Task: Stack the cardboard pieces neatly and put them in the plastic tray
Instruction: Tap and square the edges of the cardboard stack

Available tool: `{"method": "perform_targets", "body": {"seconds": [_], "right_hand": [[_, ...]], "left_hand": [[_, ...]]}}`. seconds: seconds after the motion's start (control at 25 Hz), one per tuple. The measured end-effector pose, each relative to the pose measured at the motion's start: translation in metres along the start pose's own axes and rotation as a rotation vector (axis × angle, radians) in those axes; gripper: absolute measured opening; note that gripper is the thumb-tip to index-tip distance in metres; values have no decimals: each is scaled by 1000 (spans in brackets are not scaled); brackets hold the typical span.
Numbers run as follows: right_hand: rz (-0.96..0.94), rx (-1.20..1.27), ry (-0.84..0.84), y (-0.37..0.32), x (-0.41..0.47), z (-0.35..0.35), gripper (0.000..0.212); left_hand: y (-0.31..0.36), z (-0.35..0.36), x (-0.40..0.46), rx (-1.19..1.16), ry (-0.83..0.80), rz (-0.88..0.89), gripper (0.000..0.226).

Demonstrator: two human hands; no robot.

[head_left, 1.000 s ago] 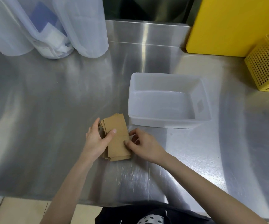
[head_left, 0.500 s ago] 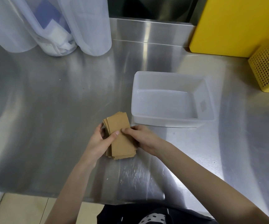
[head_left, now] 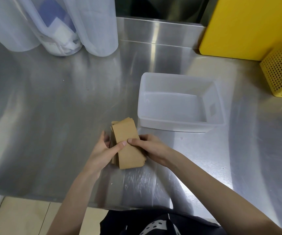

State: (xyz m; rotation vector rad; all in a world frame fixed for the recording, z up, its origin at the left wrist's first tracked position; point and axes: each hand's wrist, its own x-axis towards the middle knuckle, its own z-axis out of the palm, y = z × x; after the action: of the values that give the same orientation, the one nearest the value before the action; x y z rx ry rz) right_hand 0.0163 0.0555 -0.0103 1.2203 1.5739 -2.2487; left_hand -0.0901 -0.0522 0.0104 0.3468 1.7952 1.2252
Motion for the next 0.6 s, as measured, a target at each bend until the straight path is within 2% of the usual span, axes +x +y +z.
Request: {"method": "perform_targets", "body": {"seconds": [0.12,0.2,0.4,0.48,0.6], "right_hand": [[-17,-7,-23,8,-5,-2,62],[-39,19,-25,11,-7,-4,65],[-112,-2,-22,17,-26,-11,63],[-149,-14,11,21,-38,-16,59],[-190,-99,51,24,-59,-29,65]], "left_hand": [[-8,-4,-2,-12,-65,-19,62],[-11,-7,-4,-13,-124,-7,54],[-20,-5,-15,-35,-214,47,79],[-23,1,-21,-26,-246,51,82],[-21,16,-26,-13,-301,73,83]]}}
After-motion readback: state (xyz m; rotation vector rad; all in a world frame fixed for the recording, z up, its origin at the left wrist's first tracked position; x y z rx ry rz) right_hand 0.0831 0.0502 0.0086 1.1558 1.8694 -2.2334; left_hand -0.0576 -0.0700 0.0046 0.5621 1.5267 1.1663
